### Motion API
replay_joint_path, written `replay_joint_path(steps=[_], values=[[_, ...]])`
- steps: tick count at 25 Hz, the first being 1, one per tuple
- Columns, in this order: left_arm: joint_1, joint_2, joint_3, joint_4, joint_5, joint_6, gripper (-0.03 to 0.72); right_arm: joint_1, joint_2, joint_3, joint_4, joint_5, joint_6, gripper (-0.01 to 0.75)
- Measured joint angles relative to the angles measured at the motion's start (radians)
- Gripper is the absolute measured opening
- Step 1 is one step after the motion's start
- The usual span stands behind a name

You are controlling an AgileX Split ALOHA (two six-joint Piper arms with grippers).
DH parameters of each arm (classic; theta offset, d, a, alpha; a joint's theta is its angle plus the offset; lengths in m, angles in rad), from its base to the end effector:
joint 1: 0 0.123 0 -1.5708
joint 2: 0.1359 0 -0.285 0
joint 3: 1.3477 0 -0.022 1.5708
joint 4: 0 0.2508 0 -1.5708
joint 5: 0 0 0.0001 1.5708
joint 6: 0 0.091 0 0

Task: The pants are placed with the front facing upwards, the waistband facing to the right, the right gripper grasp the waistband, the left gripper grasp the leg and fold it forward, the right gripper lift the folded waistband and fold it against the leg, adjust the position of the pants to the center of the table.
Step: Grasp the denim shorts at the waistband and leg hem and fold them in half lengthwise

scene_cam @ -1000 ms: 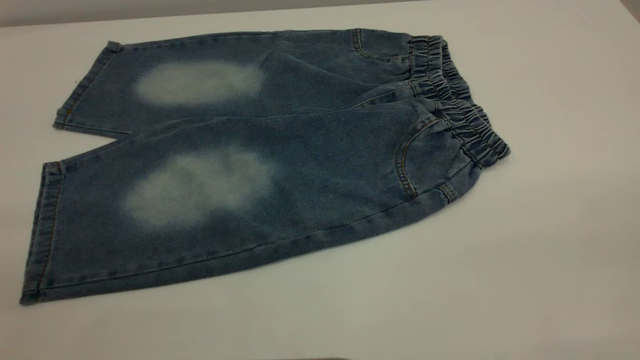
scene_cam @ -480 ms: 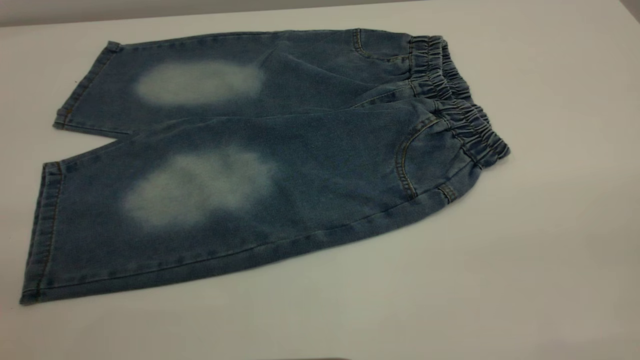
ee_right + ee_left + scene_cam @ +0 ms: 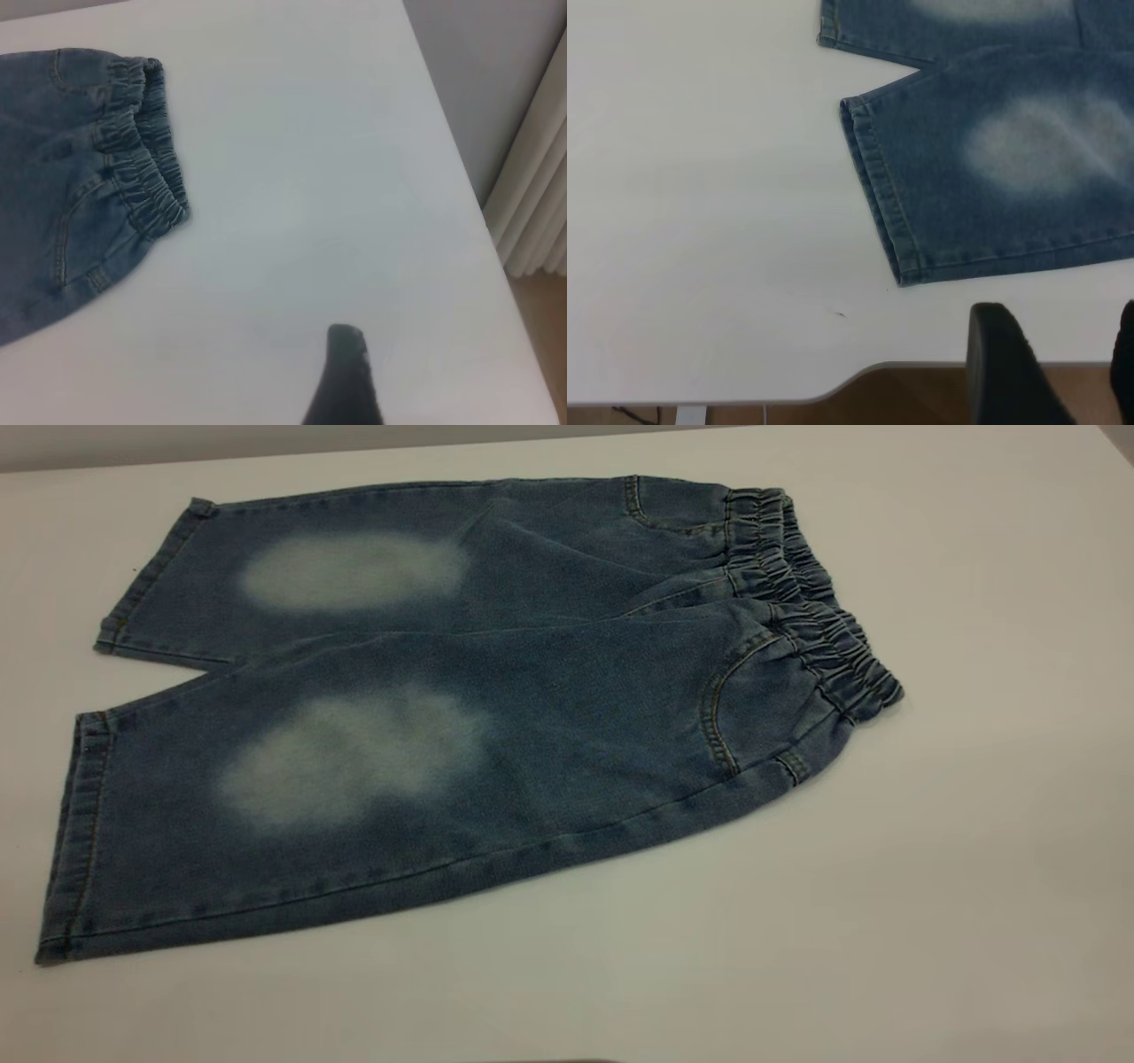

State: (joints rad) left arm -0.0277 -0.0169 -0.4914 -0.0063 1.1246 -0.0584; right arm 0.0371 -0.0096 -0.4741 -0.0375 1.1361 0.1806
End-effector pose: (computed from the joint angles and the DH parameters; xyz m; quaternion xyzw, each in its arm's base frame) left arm -0.0092 -0.0003 0.2697 -0.0131 0.8673 -0.0246 0.4970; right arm -0.0067 -0.0033 0.2642 0.0641 0.8737 0.0337 0.4810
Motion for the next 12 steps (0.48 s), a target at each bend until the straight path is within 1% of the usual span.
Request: replay_joint_path(steps=[6, 9, 12], values=[[0.000, 0.021, -0.024, -0.032, -0.019, 0.000, 0.276, 0.000, 0.045, -0.021, 0.000, -0.003, -0.022, 0.494], [0.000, 0.136, -0.075, -0.048, -0.060, 0.001, 0.265, 0.000, 0.151, -0.055, 0.000, -0.026, -0.079, 0.494], [0.000, 0.306, -0.136, -0.053, -0.113, 0.028, 0.262, 0.000, 0.299, -0.063, 0.014, -0.094, -0.181, 0.494]])
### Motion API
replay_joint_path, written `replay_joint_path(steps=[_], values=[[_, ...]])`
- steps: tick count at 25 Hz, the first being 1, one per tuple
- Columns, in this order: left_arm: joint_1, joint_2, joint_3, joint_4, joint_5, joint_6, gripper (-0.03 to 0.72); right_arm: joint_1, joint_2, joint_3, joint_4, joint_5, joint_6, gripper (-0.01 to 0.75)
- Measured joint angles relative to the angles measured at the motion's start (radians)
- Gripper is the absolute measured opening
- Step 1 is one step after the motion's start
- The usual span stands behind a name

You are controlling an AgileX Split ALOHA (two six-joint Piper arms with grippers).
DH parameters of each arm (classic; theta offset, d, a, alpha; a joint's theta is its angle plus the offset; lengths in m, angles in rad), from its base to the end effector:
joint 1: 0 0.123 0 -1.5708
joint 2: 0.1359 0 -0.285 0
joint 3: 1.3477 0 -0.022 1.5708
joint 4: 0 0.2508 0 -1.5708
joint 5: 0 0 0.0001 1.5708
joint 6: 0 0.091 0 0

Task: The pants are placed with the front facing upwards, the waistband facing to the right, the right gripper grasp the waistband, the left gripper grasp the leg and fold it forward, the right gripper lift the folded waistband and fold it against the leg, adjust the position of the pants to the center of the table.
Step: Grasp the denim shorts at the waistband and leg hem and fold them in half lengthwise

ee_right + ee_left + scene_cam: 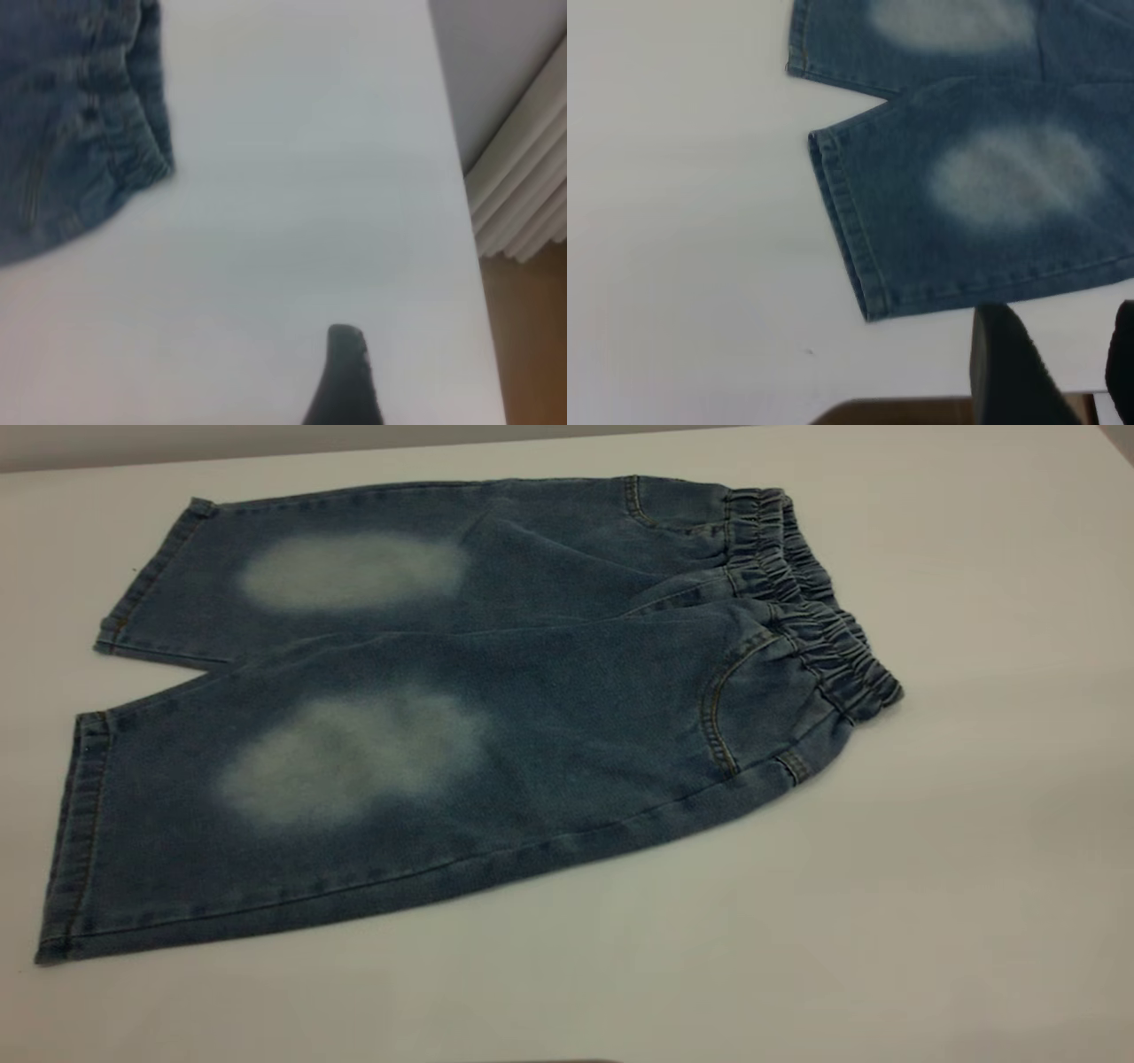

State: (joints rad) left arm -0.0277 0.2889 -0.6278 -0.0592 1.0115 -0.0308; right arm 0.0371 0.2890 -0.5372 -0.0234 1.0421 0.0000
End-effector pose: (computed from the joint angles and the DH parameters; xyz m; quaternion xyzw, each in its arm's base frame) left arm 0.0352 -0.0055 0.3139 -0.0033 0.8807 -0.0433 0.4717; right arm 0.0391 -0.0004 0.2847 -0.0180 0.9079 -0.0039 0.4188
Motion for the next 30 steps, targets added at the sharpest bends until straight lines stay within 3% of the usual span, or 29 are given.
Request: replay_joint_path(steps=[6, 10, 14, 18, 24, 30], values=[[0.000, 0.280, -0.093, -0.083, -0.128, 0.187, 0.284, 0.000, 0.289, 0.000, 0.132, -0.195, -0.165, 0.538], [0.000, 0.426, -0.109, -0.202, -0.231, 0.373, 0.382, 0.000, 0.477, -0.001, 0.239, -0.318, -0.237, 0.591], [0.000, 0.581, -0.111, -0.373, -0.298, 0.532, 0.505, 0.000, 0.700, -0.021, 0.468, -0.364, -0.278, 0.586], [0.000, 0.734, -0.111, -0.470, -0.328, 0.634, 0.552, 0.000, 0.911, -0.024, 0.744, -0.442, -0.481, 0.583], [0.000, 0.884, -0.111, -0.485, -0.349, 0.658, 0.557, 0.000, 1.220, -0.097, 1.140, -0.442, -0.815, 0.583], [0.000, 0.970, -0.111, -0.488, -0.355, 0.659, 0.557, 0.000, 1.484, -0.229, 1.322, -0.416, -0.931, 0.583]])
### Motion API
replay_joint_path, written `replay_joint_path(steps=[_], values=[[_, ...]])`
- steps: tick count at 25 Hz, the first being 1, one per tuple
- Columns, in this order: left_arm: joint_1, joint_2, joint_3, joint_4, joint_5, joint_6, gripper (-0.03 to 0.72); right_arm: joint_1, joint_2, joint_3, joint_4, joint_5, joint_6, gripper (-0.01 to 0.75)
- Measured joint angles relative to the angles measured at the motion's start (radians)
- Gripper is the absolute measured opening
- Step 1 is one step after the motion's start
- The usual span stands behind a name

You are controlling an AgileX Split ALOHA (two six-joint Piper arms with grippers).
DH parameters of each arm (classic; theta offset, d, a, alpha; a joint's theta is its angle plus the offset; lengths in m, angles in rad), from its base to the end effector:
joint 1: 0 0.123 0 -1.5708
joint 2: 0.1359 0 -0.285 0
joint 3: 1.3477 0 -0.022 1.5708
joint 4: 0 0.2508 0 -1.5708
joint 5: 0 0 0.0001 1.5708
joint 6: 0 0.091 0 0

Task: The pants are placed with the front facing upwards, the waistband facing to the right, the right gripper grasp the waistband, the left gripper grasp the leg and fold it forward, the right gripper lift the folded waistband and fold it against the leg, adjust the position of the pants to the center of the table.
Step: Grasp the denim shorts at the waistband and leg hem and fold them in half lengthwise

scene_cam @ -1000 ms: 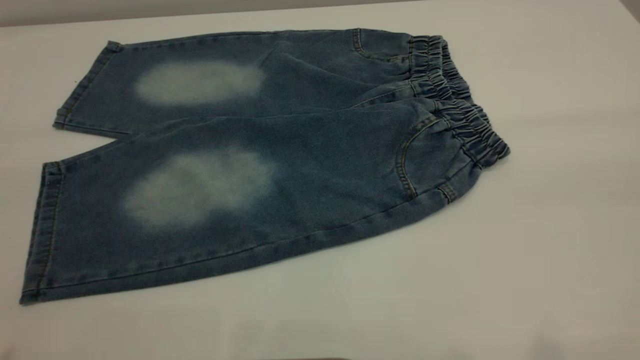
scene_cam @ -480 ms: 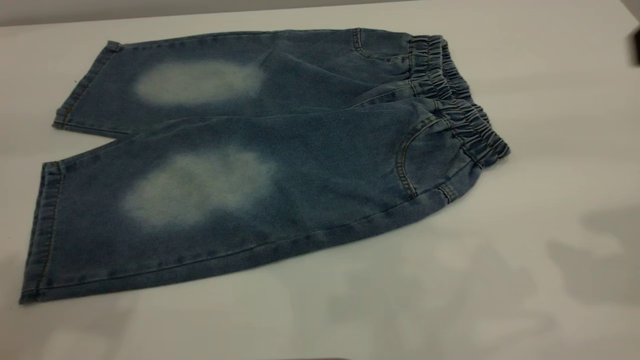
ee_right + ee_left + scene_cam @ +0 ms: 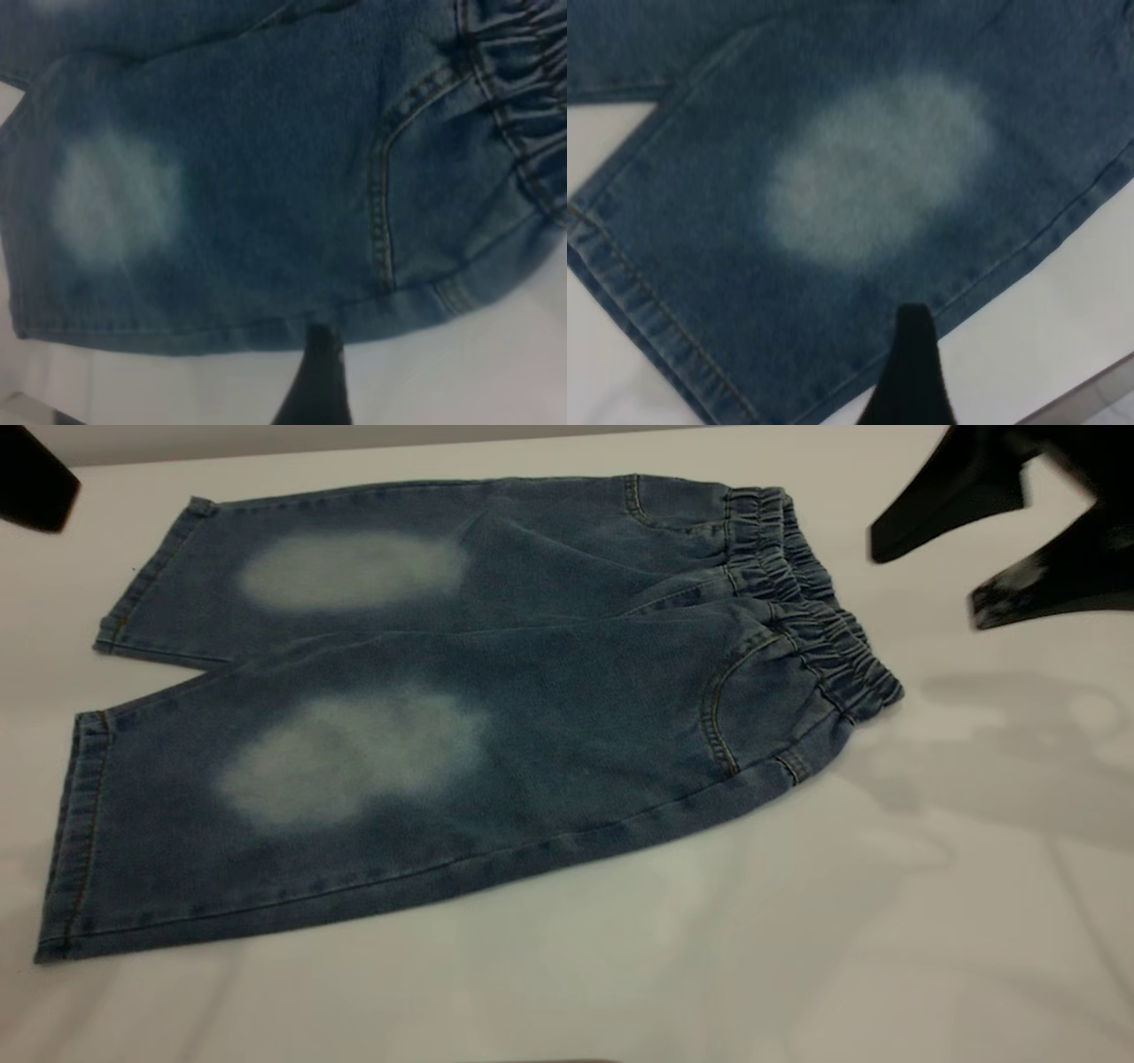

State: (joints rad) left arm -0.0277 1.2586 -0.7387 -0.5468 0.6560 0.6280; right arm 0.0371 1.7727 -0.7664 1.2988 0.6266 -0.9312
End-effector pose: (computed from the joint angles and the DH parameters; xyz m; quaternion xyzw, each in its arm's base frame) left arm 0.2315 -0.0353 0.2451 0.1416 0.9395 -0.1336 0.2820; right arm 0.2952 0.0625 0.1386 0.0589 0.9308 0.3209 0.1650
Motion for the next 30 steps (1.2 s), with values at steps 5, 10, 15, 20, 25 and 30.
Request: replay_joint_path(steps=[5, 10, 15, 20, 25, 30], values=[[0.000, 0.037, 0.000, 0.000, -0.007, 0.000, 0.557, 0.000, 0.163, -0.082, 0.025, 0.032, -0.010, 0.580], [0.000, 0.037, 0.000, -0.001, -0.010, 0.011, 0.557, 0.000, 0.276, -0.112, 0.047, 0.033, -0.015, 0.579], [0.000, 0.038, 0.000, -0.002, -0.010, 0.015, 0.557, 0.000, 0.335, -0.119, 0.086, 0.033, -0.065, 0.579], [0.000, 0.038, 0.000, -0.003, -0.010, 0.016, 0.557, 0.000, 0.383, -0.120, 0.153, 0.033, -0.144, 0.579], [0.000, 0.038, 0.000, -0.004, -0.009, 0.018, 0.557, 0.000, 0.416, -0.125, 0.261, 0.049, -0.269, 0.577], [0.000, 0.038, 0.000, -0.006, -0.007, 0.018, 0.557, 0.000, 0.423, -0.127, 0.346, 0.028, -0.369, 0.576]])
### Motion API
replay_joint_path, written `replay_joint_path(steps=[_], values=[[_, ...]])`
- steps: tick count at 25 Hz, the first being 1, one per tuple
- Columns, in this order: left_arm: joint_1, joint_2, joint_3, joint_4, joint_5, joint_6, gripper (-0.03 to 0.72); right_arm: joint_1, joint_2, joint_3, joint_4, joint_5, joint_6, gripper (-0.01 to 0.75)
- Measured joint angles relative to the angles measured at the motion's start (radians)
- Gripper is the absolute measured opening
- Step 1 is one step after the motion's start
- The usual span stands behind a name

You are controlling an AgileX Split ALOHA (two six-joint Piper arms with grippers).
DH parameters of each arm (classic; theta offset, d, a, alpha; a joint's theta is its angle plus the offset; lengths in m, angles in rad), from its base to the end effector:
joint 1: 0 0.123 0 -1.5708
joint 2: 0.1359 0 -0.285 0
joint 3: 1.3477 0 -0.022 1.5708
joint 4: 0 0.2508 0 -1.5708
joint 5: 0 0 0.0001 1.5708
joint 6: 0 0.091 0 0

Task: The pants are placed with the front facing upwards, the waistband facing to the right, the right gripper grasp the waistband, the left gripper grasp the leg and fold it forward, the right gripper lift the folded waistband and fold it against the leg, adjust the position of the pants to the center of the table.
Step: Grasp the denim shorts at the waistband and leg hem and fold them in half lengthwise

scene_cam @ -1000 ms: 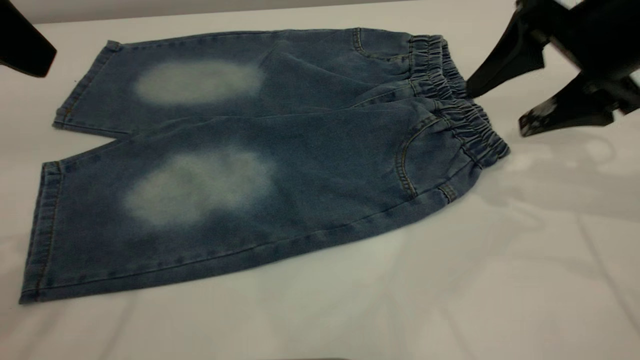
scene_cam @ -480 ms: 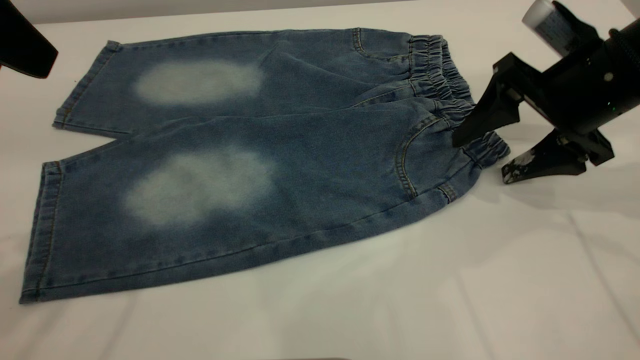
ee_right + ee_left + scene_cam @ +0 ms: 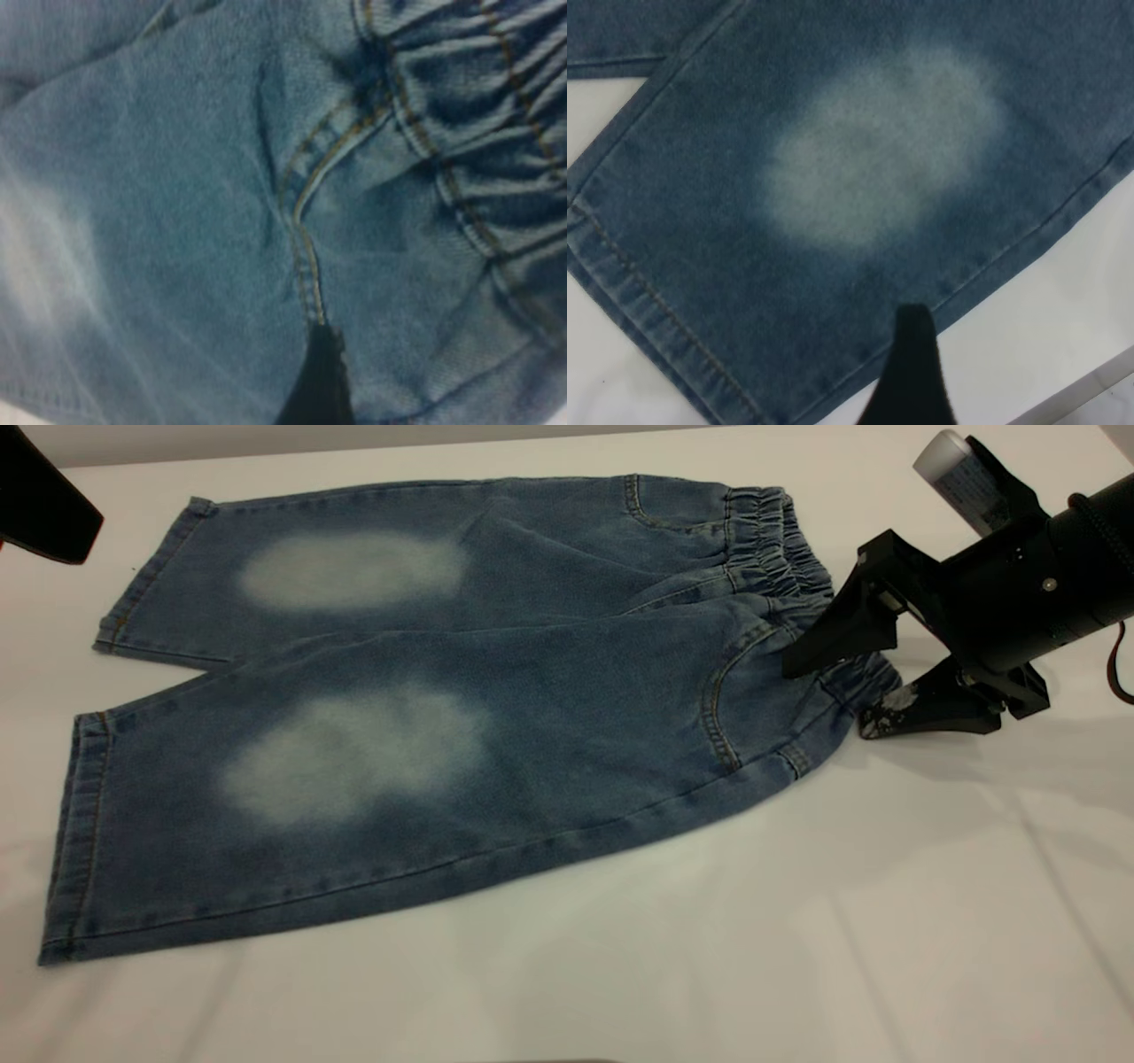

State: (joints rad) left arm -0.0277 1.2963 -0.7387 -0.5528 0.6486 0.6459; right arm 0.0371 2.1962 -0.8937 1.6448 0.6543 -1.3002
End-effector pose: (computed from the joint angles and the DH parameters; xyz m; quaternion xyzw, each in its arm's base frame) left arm 0.2366 -0.0355 0.2366 0.1447 0.9428 -0.1339 0.2690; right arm 0.3312 0.0676 0.0357 0.0861 0.9256 0.3459 0.1275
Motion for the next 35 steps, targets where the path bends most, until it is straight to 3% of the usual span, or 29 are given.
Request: replay_joint_path(steps=[6, 15, 27, 35], values=[[0.000, 0.000, 0.000, -0.001, 0.005, 0.000, 0.557, 0.000, 0.000, 0.000, 0.072, -0.037, -0.131, 0.575], [0.000, 0.000, 0.000, -0.001, 0.022, -0.001, 0.557, 0.000, -0.015, -0.012, 0.131, -0.169, -0.148, 0.573], [0.000, 0.000, 0.000, -0.002, 0.027, -0.001, 0.557, -0.007, 0.018, -0.010, 0.073, 0.010, -0.172, 0.526], [0.000, 0.000, 0.000, -0.002, 0.045, -0.003, 0.557, -0.006, 0.028, -0.016, 0.176, -0.004, -0.287, 0.507]])
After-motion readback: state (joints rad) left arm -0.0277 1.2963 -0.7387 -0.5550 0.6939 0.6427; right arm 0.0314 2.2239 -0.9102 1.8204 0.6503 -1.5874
